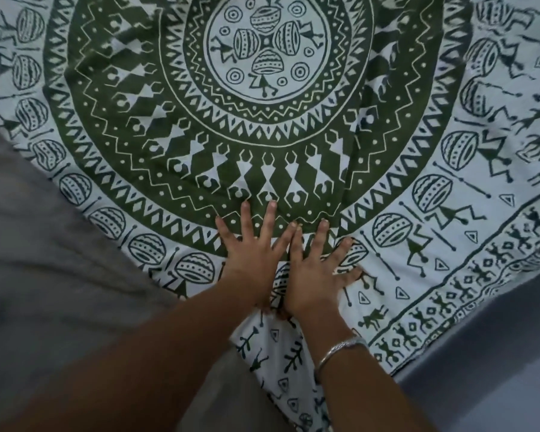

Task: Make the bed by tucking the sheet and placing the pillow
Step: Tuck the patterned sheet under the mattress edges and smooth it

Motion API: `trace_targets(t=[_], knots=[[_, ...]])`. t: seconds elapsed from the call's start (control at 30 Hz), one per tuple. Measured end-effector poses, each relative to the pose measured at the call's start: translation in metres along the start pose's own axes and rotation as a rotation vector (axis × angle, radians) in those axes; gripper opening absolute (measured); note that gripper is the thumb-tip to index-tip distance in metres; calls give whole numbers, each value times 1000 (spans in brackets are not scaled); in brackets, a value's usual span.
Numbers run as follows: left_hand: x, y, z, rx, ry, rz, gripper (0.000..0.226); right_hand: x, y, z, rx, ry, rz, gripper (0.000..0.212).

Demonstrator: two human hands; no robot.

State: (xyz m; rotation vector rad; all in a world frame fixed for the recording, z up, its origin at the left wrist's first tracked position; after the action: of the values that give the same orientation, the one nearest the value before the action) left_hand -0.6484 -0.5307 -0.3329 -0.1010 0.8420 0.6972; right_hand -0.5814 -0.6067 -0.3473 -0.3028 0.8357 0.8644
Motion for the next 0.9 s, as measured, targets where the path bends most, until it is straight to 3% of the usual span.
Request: trace_targets(t=[0.13, 0.23, 0.3, 0.37, 0.4, 0.47, 0.57, 0.63, 0.73, 0.9], knots=[[-11, -8, 29, 12, 155, 7, 125, -9, -4, 20, 21, 108, 73, 118], [-12, -25, 77, 150, 310, -21, 78, -19, -10, 47, 101, 275, 106, 111], [1, -35, 124, 193, 303, -70, 49, -15, -26, 82, 204, 244, 207, 72], [23, -44, 173, 54, 181, -112, 32, 0, -53, 130, 193, -57, 331, 20], [38, -51, 197, -44, 74, -135, 32, 12, -71, 157, 195, -235, 338, 9], [70, -66, 241, -204, -191, -196, 42, 42, -107, 202, 136, -473, 282, 9], [122, -89, 279, -281, -401, -280, 67, 91, -153, 247, -44, -635, 180, 43], [153, -98, 287, -284, -370, -274, 80, 115, -181, 267, -38, -611, 92, 68], [187, -98, 289, -275, -314, -229, 101, 141, -201, 285, -26, -503, 101, 91], [216, -81, 311, -313, -353, -141, 116, 180, -207, 322, -64, -395, 45, 90]])
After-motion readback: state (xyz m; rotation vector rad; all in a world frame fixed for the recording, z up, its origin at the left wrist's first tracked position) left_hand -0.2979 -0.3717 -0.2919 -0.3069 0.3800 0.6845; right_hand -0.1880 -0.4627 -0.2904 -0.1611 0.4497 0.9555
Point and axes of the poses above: each hand's wrist, its own x-axis towards the middle knuckle, its own z-axis out of the back of the hand, y = z × x, the point moved 4 cm from there along x, towards the middle knuckle, and after that the axes turned 3 degrees about y, right-handed, at the moved point
